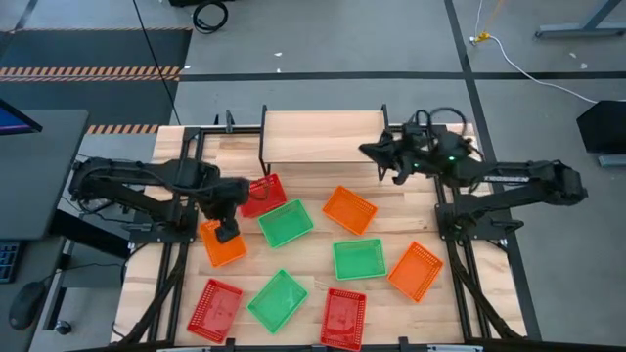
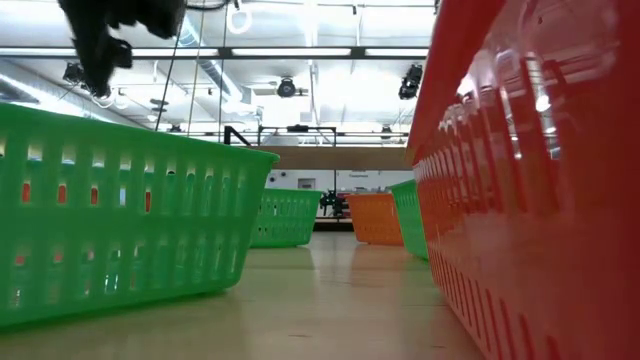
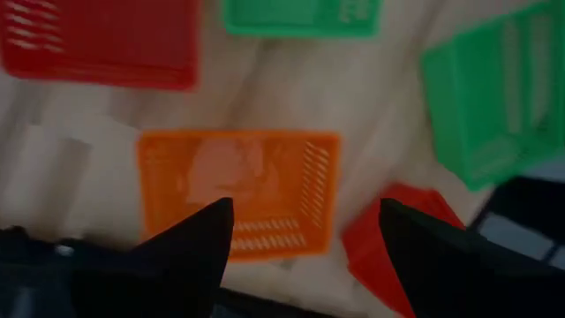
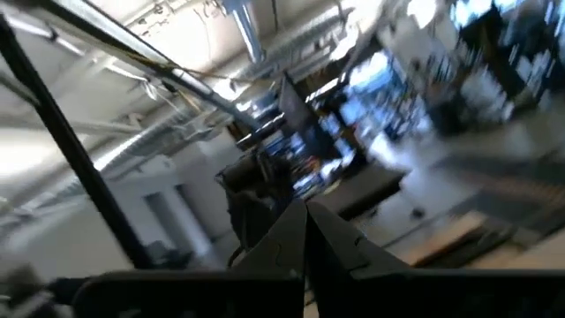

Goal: Stack baskets on shelf by color
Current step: Put the top left orange bin on the shelf

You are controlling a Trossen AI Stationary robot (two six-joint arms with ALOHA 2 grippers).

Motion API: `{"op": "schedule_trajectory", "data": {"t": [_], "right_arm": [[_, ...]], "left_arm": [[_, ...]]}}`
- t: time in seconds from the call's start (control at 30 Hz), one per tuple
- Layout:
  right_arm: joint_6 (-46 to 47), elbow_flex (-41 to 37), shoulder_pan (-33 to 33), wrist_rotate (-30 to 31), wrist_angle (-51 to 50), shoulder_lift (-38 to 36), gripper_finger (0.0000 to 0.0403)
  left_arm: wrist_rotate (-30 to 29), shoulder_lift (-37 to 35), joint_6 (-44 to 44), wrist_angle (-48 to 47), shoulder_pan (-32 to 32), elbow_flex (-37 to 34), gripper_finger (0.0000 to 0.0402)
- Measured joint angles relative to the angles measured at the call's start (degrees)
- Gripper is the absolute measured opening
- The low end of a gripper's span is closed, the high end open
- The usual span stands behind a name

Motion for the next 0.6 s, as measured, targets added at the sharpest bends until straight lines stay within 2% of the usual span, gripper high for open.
{"op": "schedule_trajectory", "data": {"t": [0.17,0.27,0.4,0.5,0.6], "right_arm": [[2.1,0.1,0.0,-0.2,0.0,4.7,0.0014],[7.0,0.1,0.0,-0.3,0.5,7.1,0.0014],[14.2,0.1,0.5,-1.7,6.0,9.7,0.0014],[12.9,0.1,0.8,-2.6,10.0,11.5,0.0015],[9.5,0.1,1.2,-2.8,13.3,12.7,0.0027]], "left_arm": [[1.2,-0.4,-6.6,1.3,-8.1,0.3,0.0293],[1.1,-0.3,-10.8,4.0,-13.8,-0.3,0.0293],[-3.7,-0.2,-17.3,6.8,-19.9,-2.4,0.0293],[-6.3,-0.2,-21.4,7.7,-22.7,-4.9,0.0293],[-5.7,-0.2,-24.9,10.1,-24.3,-7.9,0.0293]]}}
